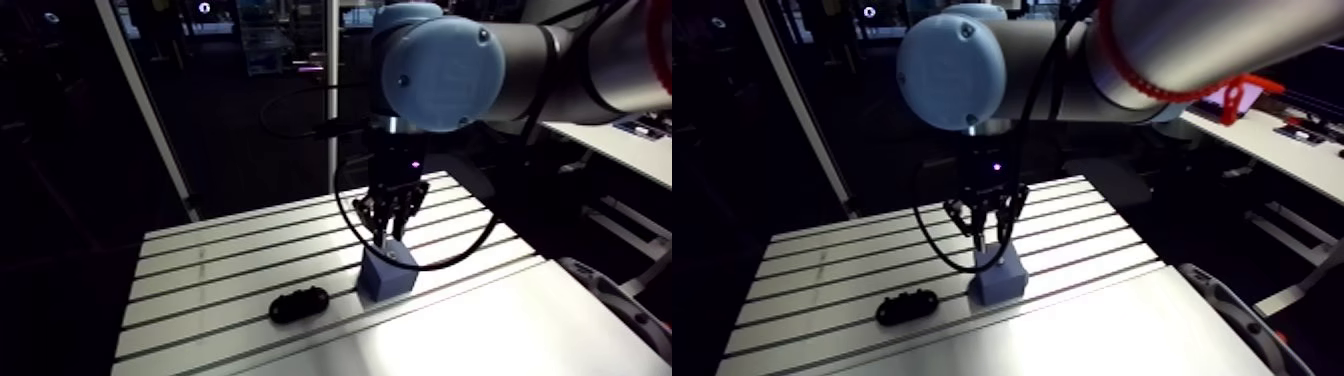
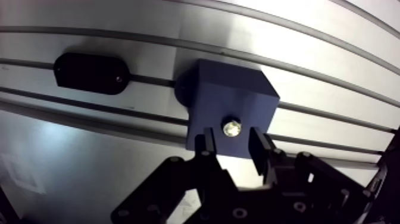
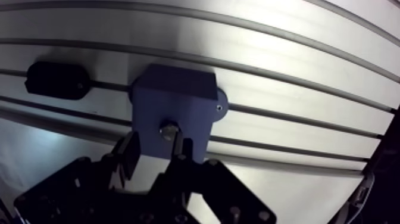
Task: Pick up the M10 bolt and insert it into the hex recess until seated.
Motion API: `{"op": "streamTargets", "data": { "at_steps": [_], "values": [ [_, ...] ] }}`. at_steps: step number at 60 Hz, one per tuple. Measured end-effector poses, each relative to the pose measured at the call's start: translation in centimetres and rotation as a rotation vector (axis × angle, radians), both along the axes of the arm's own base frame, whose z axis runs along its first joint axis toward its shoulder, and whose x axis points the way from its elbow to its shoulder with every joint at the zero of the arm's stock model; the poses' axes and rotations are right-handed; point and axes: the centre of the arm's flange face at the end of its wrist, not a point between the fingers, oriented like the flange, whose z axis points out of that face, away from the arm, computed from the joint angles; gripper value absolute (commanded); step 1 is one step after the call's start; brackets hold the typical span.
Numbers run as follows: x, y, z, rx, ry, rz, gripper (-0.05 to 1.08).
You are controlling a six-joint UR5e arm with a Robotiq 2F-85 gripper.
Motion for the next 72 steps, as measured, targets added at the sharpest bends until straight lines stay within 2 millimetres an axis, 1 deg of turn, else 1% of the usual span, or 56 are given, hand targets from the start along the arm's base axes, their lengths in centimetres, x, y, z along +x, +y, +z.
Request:
{"op": "streamTargets", "data": {
  "at_steps": [21, 33, 72],
  "values": [
    [0.5, -0.1, -1.0, 0.005, 0.01, -0.002, 0.64],
    [0.8, -0.1, -1.5, 0.004, 0.006, -0.004, 0.64],
    [1.1, 0.2, -1.8, 0.002, 0.001, -0.015, 0.63]
  ]
}}
